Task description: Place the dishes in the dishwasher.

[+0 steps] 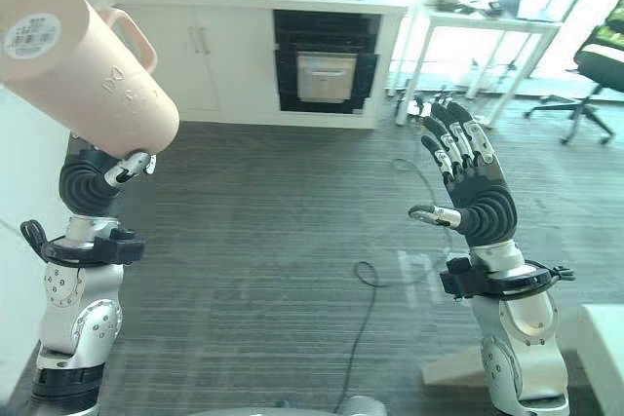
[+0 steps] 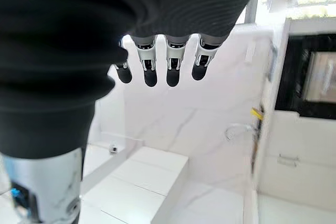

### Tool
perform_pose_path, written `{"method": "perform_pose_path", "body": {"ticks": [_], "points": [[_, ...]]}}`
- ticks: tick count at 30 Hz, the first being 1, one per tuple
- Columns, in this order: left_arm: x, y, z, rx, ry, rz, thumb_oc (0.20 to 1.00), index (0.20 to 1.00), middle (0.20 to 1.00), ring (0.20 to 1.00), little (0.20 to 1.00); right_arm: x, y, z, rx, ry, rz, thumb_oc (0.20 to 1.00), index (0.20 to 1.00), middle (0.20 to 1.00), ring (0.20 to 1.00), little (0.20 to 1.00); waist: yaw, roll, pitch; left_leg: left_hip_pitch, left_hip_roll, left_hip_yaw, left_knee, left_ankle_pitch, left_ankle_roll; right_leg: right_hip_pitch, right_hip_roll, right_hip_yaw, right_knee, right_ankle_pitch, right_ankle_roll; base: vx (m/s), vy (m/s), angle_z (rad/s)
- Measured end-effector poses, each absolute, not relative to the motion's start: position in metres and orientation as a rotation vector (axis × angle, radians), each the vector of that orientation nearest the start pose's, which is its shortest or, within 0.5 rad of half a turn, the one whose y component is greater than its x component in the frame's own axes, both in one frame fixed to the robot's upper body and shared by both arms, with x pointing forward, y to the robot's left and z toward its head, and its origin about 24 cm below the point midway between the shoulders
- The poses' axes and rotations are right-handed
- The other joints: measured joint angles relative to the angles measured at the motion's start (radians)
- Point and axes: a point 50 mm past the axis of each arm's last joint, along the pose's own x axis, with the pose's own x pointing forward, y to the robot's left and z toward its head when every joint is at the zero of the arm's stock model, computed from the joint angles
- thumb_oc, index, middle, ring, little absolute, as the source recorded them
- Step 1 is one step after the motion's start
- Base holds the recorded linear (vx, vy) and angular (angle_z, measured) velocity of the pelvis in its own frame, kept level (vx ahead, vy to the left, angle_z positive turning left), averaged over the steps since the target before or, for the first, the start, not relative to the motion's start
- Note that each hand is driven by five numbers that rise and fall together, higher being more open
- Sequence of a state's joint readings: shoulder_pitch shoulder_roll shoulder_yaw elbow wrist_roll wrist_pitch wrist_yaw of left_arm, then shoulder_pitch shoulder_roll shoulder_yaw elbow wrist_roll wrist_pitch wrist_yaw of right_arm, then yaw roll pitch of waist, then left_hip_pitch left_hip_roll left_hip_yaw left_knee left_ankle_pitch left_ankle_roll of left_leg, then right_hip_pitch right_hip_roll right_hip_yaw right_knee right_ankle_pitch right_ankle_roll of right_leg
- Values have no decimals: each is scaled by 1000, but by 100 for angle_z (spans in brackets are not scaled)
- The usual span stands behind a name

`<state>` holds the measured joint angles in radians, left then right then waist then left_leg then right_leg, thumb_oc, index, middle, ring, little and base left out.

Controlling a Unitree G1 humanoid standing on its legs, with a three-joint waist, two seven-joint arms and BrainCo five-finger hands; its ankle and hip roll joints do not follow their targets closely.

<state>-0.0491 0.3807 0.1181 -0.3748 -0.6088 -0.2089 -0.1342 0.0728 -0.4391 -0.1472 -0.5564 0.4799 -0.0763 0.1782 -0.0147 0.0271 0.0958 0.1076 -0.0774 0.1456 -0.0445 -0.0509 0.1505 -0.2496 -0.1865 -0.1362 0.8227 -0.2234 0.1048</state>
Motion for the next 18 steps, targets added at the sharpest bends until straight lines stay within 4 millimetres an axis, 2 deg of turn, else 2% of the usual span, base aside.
{"method": "perform_pose_path", "body": {"ticks": [1,2,3,4,5,6,7,8,9,10,11,12,13,14,16,18], "points": [[234,209,177,-159,-637,-208,200,200,200,200,200,211,-198,177,-51,-547,290,1000,1000,1000,1000,1000,-8,3,2,34,15,1,-10,-17,-32,-15,45,-43,-159,-9,-17,503,-167,4],[235,211,177,-146,-630,-211,200,200,200,200,200,212,-201,173,-56,-526,280,1000,1000,1000,1000,1000,-9,-2,1,59,21,0,-8,-34,-60,-21,100,-118,-424,18,-37,496,-220,34],[234,212,175,-142,-620,-207,200,200,200,200,200,211,-206,172,-89,-507,276,1000,1000,1000,1000,1000,-26,-26,0,70,6,-4,-7,-63,-99,-43,131,-137,-632,73,-52,554,-266,63],[233,214,171,-142,-602,-201,200,200,200,200,200,211,-211,169,-109,-483,265,1000,1000,1000,1000,1000,-53,-29,2,77,4,-10,-5,-84,-96,-65,146,-118,-759,130,-58,478,-261,91],[234,214,168,-148,-591,-191,200,200,200,200,200,211,-218,167,-115,-469,239,1000,1000,1000,1000,1000,-69,-22,7,81,5,-35,-5,-93,-88,-87,156,-36,-899,208,-28,670,-470,100],[236,210,164,-172,-580,-191,200,200,200,200,200,213,-222,166,-108,-466,221,1000,1000,1000,1000,1000,-88,-5,39,117,13,-26,-5,-94,-88,-161,120,-8,-919,263,-6,564,-439,80],[235,209,163,-173,-575,-197,200,200,200,200,200,214,-220,167,-105,-474,232,1000,1000,1000,1000,1000,-85,8,60,149,27,-18,-3,-110,-115,-173,106,-72,-887,264,-7,562,-469,24],[233,211,159,-160,-553,-192,200,200,200,200,200,214,-219,170,-109,-483,242,1000,1000,1000,1000,1000,-70,21,75,219,43,7,5,-133,-154,-163,116,-146,-784,259,-51,372,-341,-11],[232,212,160,-160,-559,-186,200,200,200,200,200,214,-220,171,-116,-488,245,1000,1000,1000,1000,1000,-63,10,73,256,40,-2,24,-145,-174,-121,125,-144,-749,243,-82,446,-394,3],[230,211,165,-165,-587,-187,200,200,200,200,200,215,-221,173,-133,-485,251,1000,1000,1000,1000,1000,-70,-14,61,294,39,-29,48,-168,-211,-58,140,-120,-730,289,-136,479,-399,31],[228,206,170,-187,-621,-198,200,200,200,200,200,217,-223,176,-147,-484,249,1000,1000,1000,1000,1000,-71,4,58,320,68,-32,69,-172,-221,-58,156,-125,-673,342,-154,433,-375,30],[226,204,175,-192,-646,-207,200,200,200,200,200,219,-221,178,-145,-493,256,1000,1000,1000,1000,1000,-69,7,57,324,86,-23,102,-161,-238,-52,173,-124,-646,357,-191,366,-359,-8],[225,202,179,-199,-670,-210,200,200,200,200,200,222,-218,182,-141,-507,268,1000,1000,1000,1000,1000,-64,13,55,320,113,-11,157,-122,-254,-34,203,-123,-620,313,-225,297,-355,-28],[227,200,180,-205,-679,-217,200,200,200,200,200,222,-217,183,-137,-511,279,1000,1000,1000,1000,1000,-56,-7,53,259,130,16,318,-45,-277,10,218,-102,-637,295,-249,247,-344,-41],[226,201,181,-196,-679,-216,200,200,200,200,200,221,-217,182,-151,-497,294,1000,1000,1000,1000,1000,-55,-43,50,19,147,28,648,-56,-281,120,240,-65,-737,274,-267,315,-408,-46],[224,201,176,-200,-657,-212,200,200,200,200,200,221,-218,178,-151,-474,300,1000,1000,1000,1000,1000,-50,-66,53,-218,163,11,919,-55,-278,183,259,-35,-771,239,-298,246,-198,-67]]}}
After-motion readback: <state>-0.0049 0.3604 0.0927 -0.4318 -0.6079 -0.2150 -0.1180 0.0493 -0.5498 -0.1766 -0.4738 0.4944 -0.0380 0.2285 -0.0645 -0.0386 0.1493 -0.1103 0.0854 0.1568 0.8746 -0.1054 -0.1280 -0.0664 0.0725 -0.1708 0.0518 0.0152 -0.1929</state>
